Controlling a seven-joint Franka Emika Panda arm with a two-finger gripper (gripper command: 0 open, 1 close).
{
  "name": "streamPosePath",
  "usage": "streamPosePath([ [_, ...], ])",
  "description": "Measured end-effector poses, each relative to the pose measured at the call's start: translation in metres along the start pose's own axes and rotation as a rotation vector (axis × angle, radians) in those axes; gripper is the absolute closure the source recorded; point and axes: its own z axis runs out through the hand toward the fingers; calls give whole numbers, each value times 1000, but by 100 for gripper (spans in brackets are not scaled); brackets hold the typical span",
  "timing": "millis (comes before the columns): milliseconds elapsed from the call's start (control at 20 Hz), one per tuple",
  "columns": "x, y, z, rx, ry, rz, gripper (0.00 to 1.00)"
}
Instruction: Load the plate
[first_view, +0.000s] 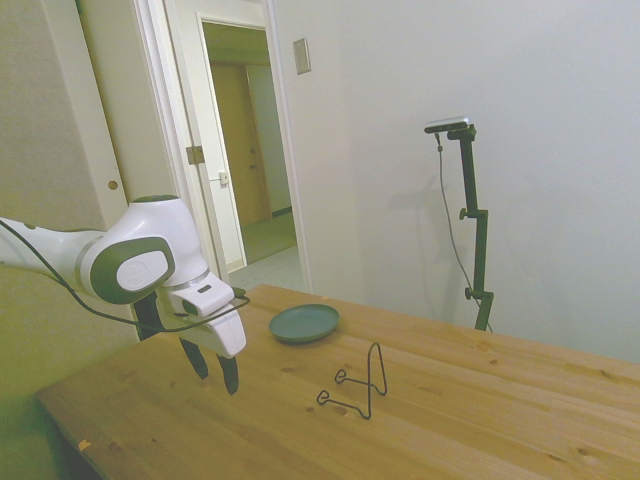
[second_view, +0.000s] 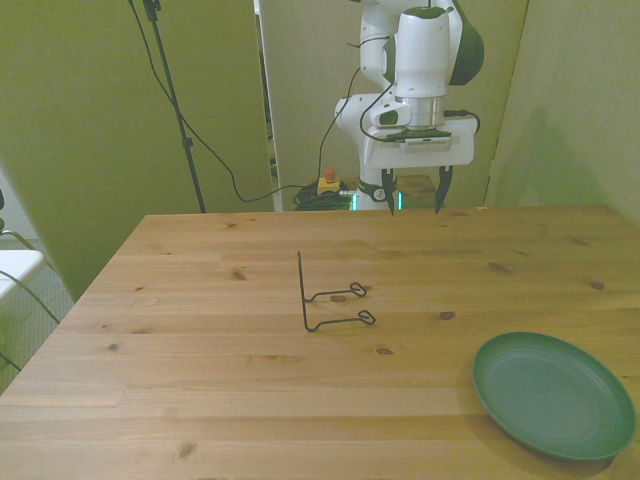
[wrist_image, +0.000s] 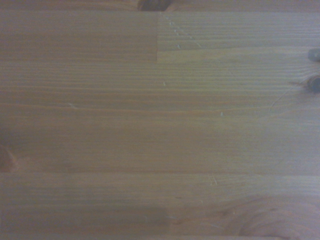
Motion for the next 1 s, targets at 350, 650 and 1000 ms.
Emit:
streamPosePath([
  [350, 13, -17, 7, 47, 41, 67, 0],
  [650, 62, -78, -6, 69, 110, 160, 0],
  [1000, 157, -135, -5, 63, 160, 274, 0],
])
